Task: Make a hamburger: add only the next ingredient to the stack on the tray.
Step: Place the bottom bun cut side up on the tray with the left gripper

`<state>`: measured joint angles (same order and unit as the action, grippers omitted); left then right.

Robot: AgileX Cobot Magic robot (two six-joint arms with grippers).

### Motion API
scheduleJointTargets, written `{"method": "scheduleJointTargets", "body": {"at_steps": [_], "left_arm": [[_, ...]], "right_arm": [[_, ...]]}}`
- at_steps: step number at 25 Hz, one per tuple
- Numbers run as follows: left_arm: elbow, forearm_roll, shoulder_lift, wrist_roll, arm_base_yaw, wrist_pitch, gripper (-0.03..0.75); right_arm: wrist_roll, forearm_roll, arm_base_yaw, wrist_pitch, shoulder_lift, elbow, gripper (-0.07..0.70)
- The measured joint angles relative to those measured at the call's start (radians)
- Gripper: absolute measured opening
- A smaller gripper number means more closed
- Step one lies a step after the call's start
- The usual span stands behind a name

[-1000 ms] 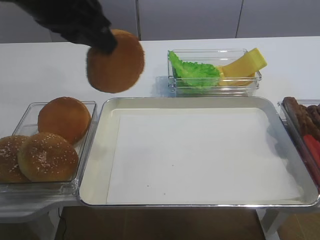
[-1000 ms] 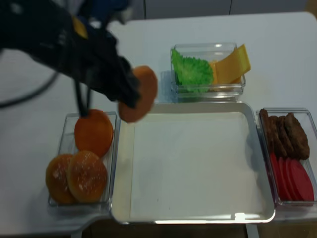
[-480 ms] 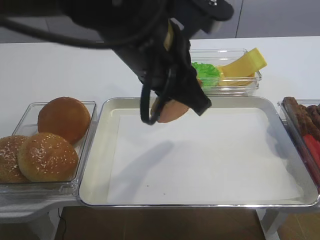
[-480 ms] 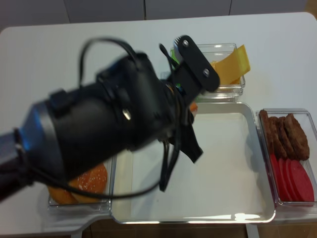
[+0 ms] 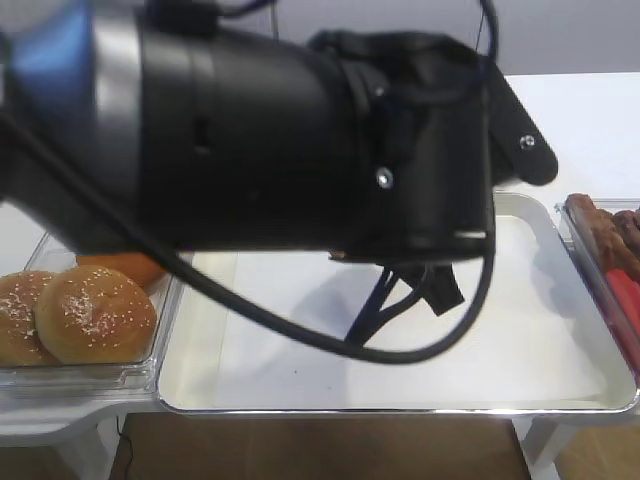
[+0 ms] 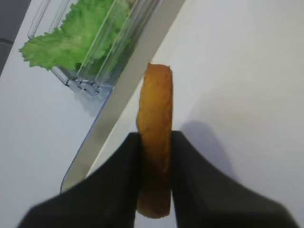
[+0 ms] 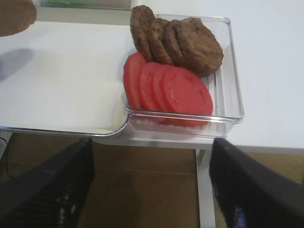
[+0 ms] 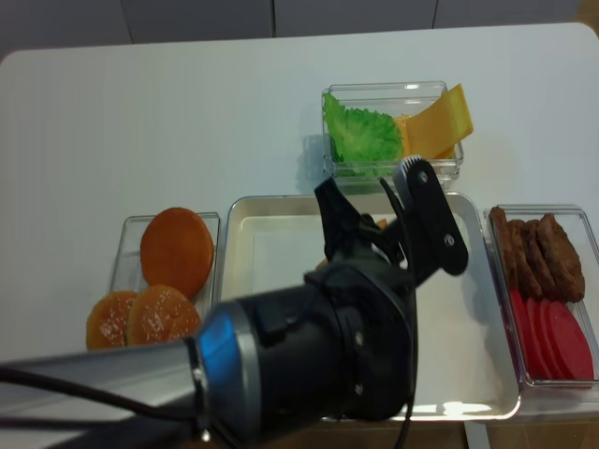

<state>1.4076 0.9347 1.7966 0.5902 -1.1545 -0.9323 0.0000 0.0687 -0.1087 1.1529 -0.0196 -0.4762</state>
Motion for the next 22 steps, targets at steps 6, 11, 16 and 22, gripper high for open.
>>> {"method": "scheduleJointTargets", "body": {"at_steps": [6, 11, 16, 22], "left_arm": [[0.0, 0.025, 0.044, 0.05, -0.016, -0.011, 0.137], [0.0, 0.03, 0.061, 0.062, -0.017, -0.014, 0.137], [0.0, 0.026, 0.069, 0.072, -0.019, -0.02, 0.137], [0.0, 0.01, 0.073, 0.073, -0.019, -0.032, 0.139]], "right_arm": [[0.0, 0.0, 0.0, 0.0, 0.0, 0.0, 0.573], [0.0, 0.0, 0.0, 0.0, 0.0, 0.0, 0.573], [0.0, 0.0, 0.0, 0.0, 0.0, 0.0, 0.573], [0.0, 0.0, 0.0, 0.0, 0.0, 0.0, 0.573]]}}
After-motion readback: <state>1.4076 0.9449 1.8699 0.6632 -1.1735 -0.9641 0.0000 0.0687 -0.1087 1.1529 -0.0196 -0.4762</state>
